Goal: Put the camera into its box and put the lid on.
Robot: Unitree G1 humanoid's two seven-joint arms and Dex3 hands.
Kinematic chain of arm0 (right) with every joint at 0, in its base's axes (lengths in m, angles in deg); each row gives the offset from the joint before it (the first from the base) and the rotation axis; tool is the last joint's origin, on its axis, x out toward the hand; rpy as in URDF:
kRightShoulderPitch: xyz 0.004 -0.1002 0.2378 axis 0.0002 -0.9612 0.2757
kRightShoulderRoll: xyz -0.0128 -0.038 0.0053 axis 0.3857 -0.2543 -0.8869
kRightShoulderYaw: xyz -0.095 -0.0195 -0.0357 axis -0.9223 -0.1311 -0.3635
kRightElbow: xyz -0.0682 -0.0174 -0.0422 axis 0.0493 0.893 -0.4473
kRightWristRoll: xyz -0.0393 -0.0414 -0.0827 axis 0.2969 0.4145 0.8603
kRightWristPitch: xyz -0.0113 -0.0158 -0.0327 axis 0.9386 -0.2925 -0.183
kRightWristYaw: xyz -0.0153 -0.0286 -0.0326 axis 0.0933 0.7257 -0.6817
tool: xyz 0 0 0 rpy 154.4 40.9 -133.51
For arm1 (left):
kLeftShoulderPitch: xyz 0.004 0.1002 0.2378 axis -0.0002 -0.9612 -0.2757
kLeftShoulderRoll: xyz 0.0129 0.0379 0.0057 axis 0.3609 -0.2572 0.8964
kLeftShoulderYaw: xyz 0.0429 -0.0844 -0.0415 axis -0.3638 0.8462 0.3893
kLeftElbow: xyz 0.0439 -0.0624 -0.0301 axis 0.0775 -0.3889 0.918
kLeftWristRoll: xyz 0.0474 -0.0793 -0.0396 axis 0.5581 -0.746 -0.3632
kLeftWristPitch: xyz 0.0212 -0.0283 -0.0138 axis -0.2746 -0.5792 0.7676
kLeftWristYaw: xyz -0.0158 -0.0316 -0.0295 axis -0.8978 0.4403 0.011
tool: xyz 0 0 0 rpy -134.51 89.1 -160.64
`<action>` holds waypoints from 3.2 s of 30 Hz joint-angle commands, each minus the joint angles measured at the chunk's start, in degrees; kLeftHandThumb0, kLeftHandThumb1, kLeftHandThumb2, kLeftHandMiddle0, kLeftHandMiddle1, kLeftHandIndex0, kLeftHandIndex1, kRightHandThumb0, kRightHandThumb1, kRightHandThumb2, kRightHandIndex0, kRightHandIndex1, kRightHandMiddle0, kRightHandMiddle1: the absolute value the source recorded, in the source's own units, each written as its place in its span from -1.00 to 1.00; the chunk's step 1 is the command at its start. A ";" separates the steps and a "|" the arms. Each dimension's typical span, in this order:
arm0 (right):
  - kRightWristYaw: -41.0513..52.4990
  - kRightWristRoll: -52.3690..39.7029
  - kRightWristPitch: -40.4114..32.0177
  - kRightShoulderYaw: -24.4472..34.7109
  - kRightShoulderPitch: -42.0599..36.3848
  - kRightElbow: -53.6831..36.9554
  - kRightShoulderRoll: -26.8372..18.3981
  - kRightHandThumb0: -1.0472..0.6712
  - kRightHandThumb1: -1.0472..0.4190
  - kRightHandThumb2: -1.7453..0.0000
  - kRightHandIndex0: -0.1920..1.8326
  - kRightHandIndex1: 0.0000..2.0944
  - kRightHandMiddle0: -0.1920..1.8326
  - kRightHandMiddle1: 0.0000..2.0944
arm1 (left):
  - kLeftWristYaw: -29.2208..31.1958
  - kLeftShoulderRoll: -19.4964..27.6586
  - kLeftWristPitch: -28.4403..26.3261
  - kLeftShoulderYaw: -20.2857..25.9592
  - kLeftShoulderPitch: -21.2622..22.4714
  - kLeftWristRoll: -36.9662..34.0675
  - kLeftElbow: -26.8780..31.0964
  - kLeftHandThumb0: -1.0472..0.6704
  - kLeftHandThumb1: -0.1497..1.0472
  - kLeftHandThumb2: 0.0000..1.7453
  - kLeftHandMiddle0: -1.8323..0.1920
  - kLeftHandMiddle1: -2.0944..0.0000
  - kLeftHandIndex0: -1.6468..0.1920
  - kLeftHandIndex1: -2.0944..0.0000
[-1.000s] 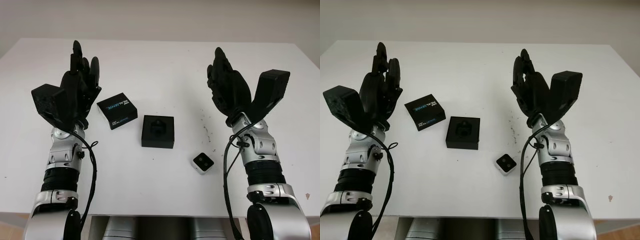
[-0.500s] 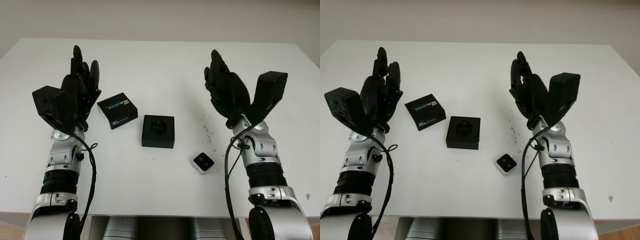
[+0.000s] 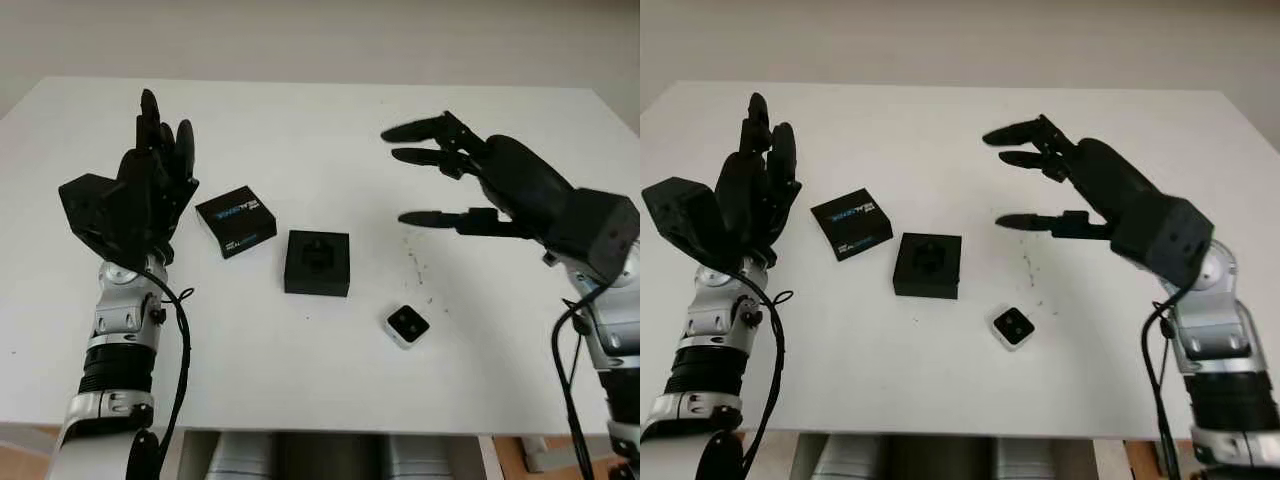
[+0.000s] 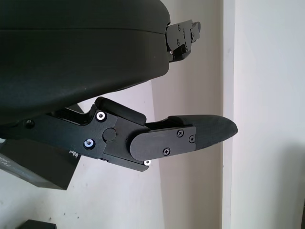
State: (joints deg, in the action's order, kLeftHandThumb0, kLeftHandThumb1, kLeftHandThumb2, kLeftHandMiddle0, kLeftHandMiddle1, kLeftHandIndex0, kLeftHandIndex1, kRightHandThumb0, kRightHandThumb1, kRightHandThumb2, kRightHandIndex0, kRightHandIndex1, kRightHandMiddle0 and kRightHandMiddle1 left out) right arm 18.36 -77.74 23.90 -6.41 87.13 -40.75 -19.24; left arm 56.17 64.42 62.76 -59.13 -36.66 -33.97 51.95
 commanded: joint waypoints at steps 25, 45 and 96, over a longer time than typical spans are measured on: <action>21.45 13.86 -13.85 -2.41 -5.18 -30.83 -20.60 -0.34 -0.80 0.94 -0.35 -0.87 -0.30 -0.86 | 2.24 0.83 -0.01 0.71 0.34 -1.09 -0.19 -0.57 1.00 -0.38 1.00 1.00 1.00 1.00; 8.28 20.30 6.75 -8.08 -5.26 -15.02 -16.58 -0.48 -0.79 0.94 -0.46 -0.93 -0.76 0.00 | 1.99 0.43 -0.41 0.71 -0.04 -1.36 0.69 -0.56 1.00 -0.37 1.00 1.00 1.00 1.00; -0.15 23.06 15.27 -10.52 -5.67 -1.82 -12.58 -0.40 -0.81 0.94 -0.58 -0.96 -0.77 0.08 | 0.94 0.32 -2.19 -0.05 -0.30 -0.97 2.70 -0.57 1.00 -0.40 1.00 1.00 1.00 1.00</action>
State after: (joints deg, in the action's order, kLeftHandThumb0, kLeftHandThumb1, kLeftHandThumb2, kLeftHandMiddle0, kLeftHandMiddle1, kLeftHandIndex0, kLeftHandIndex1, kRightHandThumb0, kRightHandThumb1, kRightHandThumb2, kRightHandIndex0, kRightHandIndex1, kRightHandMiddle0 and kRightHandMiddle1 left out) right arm 18.07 -53.98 39.46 -16.95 80.93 -42.37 -32.07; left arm 57.15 64.35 60.67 -59.22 -36.90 -35.14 53.58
